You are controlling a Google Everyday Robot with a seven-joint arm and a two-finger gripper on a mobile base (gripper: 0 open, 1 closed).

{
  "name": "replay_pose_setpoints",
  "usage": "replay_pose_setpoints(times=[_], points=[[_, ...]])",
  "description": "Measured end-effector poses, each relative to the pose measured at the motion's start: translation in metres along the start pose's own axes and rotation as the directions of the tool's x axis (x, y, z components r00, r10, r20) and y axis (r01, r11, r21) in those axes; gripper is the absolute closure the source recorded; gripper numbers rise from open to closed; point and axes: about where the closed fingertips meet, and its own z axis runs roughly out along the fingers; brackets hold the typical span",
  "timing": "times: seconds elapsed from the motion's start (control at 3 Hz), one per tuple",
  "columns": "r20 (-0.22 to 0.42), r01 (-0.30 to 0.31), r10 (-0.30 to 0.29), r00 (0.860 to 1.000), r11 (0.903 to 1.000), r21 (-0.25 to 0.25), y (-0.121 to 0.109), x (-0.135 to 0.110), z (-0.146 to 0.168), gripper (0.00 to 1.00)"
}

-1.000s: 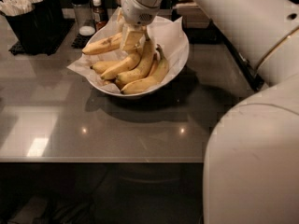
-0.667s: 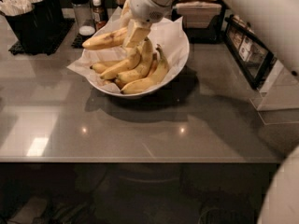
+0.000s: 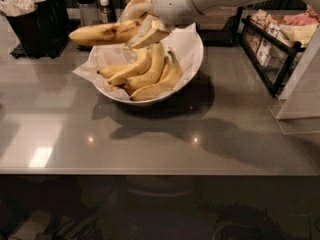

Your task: Pick banana from white bowl

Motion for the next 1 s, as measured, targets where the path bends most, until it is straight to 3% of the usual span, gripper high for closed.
replay_pose_setpoints(times=[0.33,0.67,1.0], points=[[0.108,0.015,-0.023,0.994,0.9974,0.071,0.024,-0.037,-0.021,1.0],[0.181,-0.025,-0.002,0.983,0.9893,0.144,0.046,-0.059,-0.047,1.0],[0.192,-0.085,0.046,0.98,0.9751,0.204,0.043,-0.056,-0.079,1.0]])
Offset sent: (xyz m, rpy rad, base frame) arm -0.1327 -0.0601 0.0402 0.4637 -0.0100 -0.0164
